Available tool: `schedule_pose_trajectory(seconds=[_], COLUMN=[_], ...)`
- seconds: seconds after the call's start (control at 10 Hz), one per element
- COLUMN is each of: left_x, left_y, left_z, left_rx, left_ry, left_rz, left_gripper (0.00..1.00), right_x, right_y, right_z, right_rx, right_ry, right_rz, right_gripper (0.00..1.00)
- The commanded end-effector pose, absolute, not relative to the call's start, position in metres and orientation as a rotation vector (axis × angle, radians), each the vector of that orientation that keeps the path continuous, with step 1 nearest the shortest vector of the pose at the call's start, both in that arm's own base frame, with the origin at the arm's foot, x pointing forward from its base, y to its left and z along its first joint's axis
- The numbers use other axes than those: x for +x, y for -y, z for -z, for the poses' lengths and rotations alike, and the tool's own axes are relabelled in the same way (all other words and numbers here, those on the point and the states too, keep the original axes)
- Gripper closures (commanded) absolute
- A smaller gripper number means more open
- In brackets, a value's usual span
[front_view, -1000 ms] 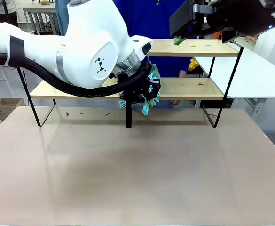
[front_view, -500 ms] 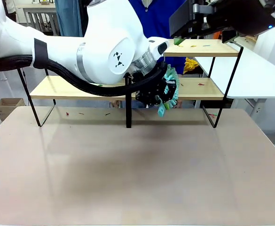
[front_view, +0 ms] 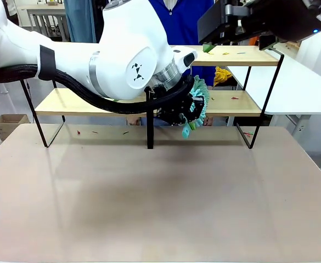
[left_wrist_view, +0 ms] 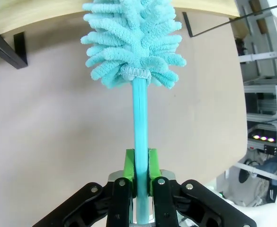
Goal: Clean the shelves.
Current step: Clean a randomly selected level of the Shelf with the Duster.
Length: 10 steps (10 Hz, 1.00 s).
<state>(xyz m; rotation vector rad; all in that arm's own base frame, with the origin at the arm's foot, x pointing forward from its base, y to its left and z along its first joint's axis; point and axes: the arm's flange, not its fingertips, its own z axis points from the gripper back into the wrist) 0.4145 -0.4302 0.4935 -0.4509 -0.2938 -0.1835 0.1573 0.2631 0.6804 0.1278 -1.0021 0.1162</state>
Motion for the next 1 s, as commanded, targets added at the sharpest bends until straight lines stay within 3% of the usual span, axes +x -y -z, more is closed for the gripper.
schedule_pose_trajectory(seconds=[0.0, 0.9], left_x=[0.421, 0.463], left_y=[0.433, 0.474], left_z=[-0.493, -0.493], left_rx=[-0.517, -0.509], left_ry=[0.374, 0.358], left_rz=[0.242, 0.417], left_gripper=[0.87, 0.87], right_x=[0.158, 0.158], right_y=[-0.262, -0.262], right_z=[-0.682, -0.682], right_rx=[0.137, 0.137], right_ry=[1.000, 1.000], right_rz=[-0.110, -0.110], right_gripper=[0.00, 0.00])
